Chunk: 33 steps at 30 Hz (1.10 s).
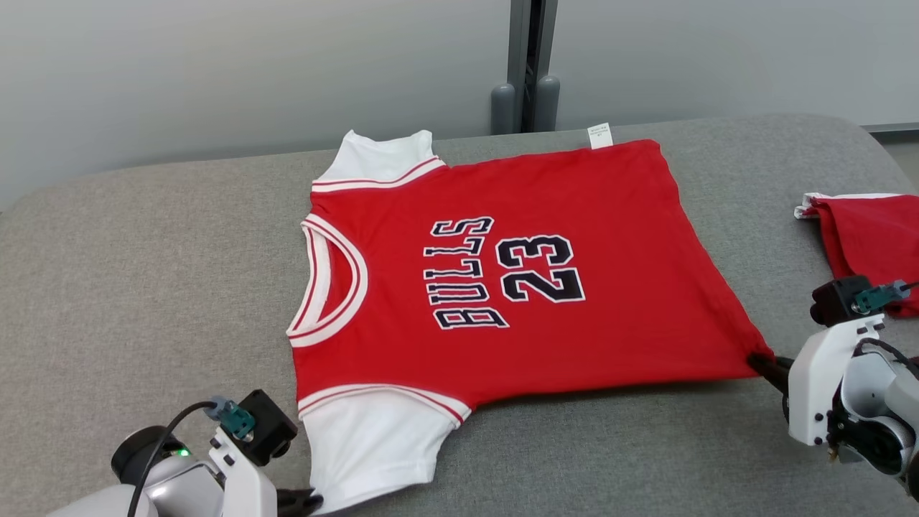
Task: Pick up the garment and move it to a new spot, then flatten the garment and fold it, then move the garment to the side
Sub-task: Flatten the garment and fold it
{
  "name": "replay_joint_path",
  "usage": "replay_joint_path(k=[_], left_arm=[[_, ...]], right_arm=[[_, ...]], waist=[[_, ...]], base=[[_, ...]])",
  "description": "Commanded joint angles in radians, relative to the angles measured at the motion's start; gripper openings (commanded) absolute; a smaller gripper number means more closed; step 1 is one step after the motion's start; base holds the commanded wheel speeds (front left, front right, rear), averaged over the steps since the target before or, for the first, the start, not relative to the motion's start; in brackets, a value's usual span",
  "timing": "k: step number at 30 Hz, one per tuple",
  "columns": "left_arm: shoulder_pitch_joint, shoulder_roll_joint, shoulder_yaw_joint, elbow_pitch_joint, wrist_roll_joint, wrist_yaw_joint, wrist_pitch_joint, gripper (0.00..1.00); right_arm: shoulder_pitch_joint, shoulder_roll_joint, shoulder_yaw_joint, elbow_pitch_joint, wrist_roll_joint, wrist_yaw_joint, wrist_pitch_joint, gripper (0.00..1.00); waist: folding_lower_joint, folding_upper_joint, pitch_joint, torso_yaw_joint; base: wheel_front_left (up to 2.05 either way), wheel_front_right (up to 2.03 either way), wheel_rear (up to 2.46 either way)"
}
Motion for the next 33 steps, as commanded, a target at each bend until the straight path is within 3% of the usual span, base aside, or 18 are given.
replay_joint_path(k=[1,11,20,33], left_arm=[[0.018,0.013,-0.003,-0.015,-0.009,0.01,0.01,0.0],[0.078,0.059,-0.03,-0.134,-0.071,0.041,0.087,0.0],[0.141,0.066,-0.054,-0.238,-0.127,0.059,0.156,0.0],[0.098,0.079,0.005,-0.265,-0.17,0.077,0.149,0.0]], right_arm=[[0.022,-0.024,0.002,-0.017,0.019,-0.001,0.03,0.0],[0.092,-0.133,0.017,-0.161,0.09,-0.001,0.248,0.0],[0.137,-0.201,0.018,-0.28,0.163,-0.001,0.422,0.0],[0.092,-0.217,-0.029,-0.323,0.154,-0.001,0.382,0.0]], waist=[[0.0,0.0,-0.004,-0.003],[0.0,0.0,-0.034,-0.007],[0.0,0.0,-0.048,-0.013],[0.0,0.0,-0.014,-0.019]], base=[[0.0,0.0,0.0],[0.0,0.0,0.0],[0.0,0.0,0.0],[0.0,0.0,0.0]])
